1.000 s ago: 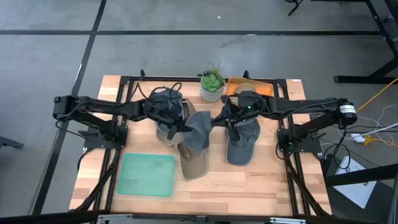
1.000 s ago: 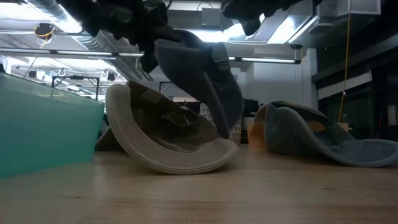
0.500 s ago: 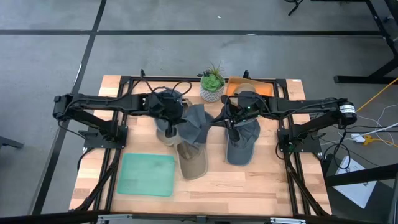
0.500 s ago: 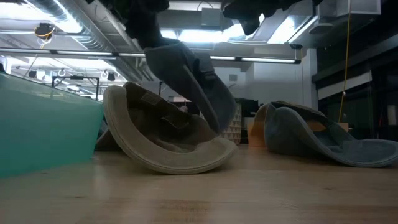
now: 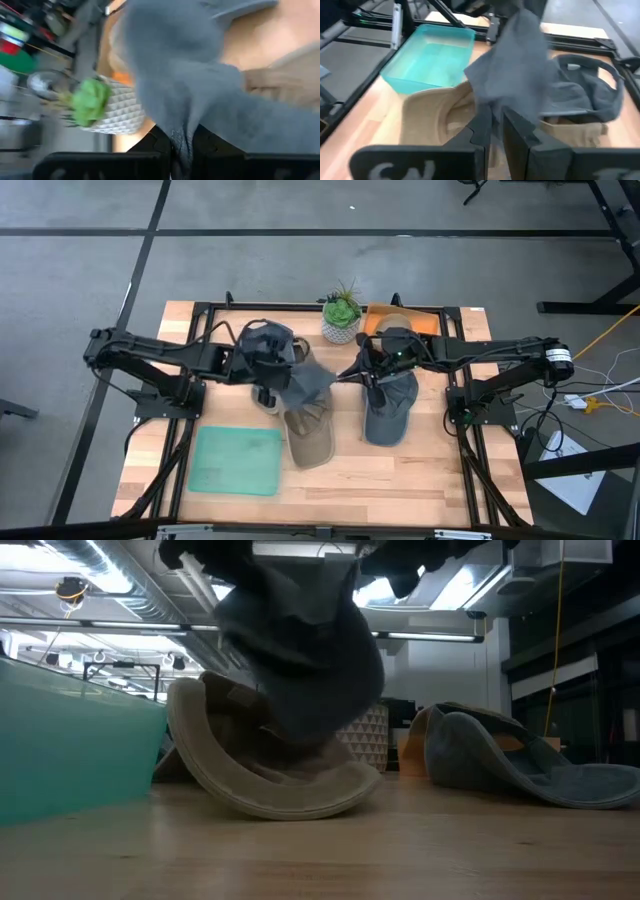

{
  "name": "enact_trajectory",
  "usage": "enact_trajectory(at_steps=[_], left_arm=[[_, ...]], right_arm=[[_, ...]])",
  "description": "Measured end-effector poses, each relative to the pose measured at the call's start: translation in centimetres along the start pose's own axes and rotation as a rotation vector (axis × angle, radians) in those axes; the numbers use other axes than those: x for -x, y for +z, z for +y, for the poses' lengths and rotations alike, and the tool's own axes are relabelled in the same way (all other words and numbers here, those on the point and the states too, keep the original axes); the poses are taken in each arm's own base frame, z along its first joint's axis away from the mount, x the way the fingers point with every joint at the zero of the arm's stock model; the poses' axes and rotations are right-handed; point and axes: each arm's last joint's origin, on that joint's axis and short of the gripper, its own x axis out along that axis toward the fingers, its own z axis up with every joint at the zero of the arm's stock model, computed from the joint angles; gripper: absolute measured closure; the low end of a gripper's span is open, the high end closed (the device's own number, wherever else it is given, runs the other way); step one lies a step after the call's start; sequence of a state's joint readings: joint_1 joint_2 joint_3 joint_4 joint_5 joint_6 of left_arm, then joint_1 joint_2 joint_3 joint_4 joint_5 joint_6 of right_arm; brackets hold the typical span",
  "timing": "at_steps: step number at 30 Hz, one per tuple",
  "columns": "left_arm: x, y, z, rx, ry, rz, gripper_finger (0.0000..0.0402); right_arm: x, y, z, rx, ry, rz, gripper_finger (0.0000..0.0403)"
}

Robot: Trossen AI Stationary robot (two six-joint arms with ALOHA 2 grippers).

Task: Pick & Place hat
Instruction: Put the bottom left blue cap into the green bin

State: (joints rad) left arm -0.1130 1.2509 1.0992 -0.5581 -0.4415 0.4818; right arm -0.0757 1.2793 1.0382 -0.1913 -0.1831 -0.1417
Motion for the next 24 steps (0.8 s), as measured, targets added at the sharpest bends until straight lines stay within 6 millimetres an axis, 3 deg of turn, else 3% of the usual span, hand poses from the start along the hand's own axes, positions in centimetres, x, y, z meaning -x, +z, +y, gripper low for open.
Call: enact_trajectory(at_steps=[8, 24], left_arm=[[1.9, 1.3, -2.4, -0.246, 0.145, 0.026, 0.0385], [7.1, 2.9, -7.7, -0.542, 0.463, 0.049, 0.0383]], right_arm=[[0.0, -0.2, -0.1, -0.003, -0.055, 0.03, 0.0359], [0.0, -0.3, -0.1, -0.013, -0.056, 0.031, 0.0359]])
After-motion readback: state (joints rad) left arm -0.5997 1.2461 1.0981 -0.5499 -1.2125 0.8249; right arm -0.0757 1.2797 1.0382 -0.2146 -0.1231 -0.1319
